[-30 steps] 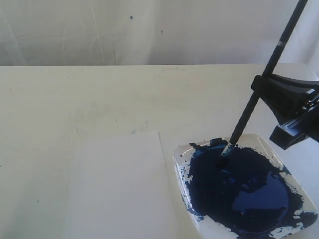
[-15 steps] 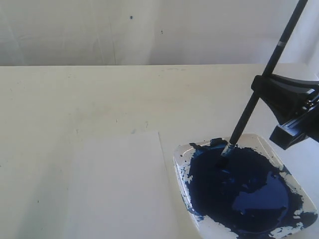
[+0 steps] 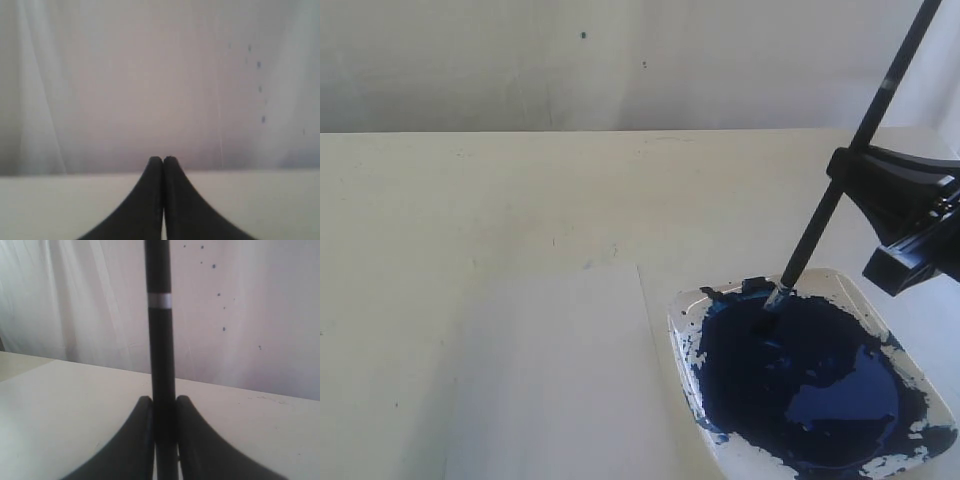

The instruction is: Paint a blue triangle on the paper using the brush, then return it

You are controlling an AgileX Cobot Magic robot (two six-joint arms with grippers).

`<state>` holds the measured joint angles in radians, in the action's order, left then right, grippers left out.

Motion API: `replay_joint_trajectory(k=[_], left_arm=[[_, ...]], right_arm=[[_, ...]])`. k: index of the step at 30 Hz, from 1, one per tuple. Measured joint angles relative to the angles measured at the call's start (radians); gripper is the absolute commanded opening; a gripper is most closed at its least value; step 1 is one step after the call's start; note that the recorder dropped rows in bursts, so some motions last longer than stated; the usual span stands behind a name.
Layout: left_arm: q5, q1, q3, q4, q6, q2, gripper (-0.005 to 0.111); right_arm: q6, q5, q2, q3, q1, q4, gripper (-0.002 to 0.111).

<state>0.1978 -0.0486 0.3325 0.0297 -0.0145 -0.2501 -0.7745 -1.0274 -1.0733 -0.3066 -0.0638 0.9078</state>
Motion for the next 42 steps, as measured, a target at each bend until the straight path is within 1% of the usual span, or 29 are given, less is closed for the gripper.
replay_joint_trajectory(k=[2, 3, 6, 8, 9, 11, 13, 14, 18, 21, 32, 37, 42], left_arm=[[-0.162, 0.006, 0.09, 0.003, 0.007, -0.123, 0.0], [-0.218, 0.015, 0.121, 0.003, 0.009, -0.189, 0.0], [-0.447, 0.087, 0.236, 0.026, 0.078, -0.387, 0.0], [-0.615, 0.152, 0.304, 0.117, 0.222, -0.538, 0.0], [-0.679, 0.177, 0.325, 0.195, 0.305, -0.598, 0.0], [-0.822, 0.226, 0.356, 0.382, 0.538, -0.751, 0.0], [-0.921, 0.248, 0.366, 0.537, 0.732, -0.881, 0.0], [-0.957, 0.253, 0.365, 0.601, 0.798, -0.934, 0.0], [-0.983, 0.258, 0.368, 0.747, 0.94, -1.074, 0.0], [-0.977, 0.258, 0.372, 0.801, 1.012, -1.134, 0.0], [-0.87, 0.258, 0.374, 0.816, 1.084, -1.305, 0.0], [-0.856, 0.258, 0.374, 0.816, 1.098, -1.357, 0.0], [-0.855, 0.258, 0.375, 0.829, 1.162, -1.394, 0.0]], right_arm=[[0.0, 0.0, 0.0, 0.0, 0.0, -0.003, 0.0], [0.0, 0.0, 0.0, 0.0, 0.0, -0.004, 0.0], [0.0, -0.002, 0.0, 0.0, 0.0, -0.004, 0.0], [0.0, -0.006, 0.0, 0.0, 0.0, -0.005, 0.0], [0.0, -0.006, 0.0, 0.0, 0.0, -0.005, 0.0], [-0.007, -0.007, 0.0, 0.0, 0.0, -0.005, 0.0], [-0.009, -0.007, 0.0, 0.0, 0.0, -0.005, 0.0], [-0.011, -0.007, 0.0, 0.0, 0.0, -0.005, 0.0], [-0.011, -0.014, 0.0, 0.0, 0.0, 0.001, 0.0], [-0.011, -0.015, 0.0, 0.0, 0.0, 0.007, 0.0], [-0.011, -0.019, 0.0, 0.0, 0.0, 0.013, 0.0], [-0.011, -0.019, 0.0, 0.0, 0.0, 0.013, 0.0], [-0.011, -0.021, 0.0, 0.0, 0.0, 0.013, 0.0]])
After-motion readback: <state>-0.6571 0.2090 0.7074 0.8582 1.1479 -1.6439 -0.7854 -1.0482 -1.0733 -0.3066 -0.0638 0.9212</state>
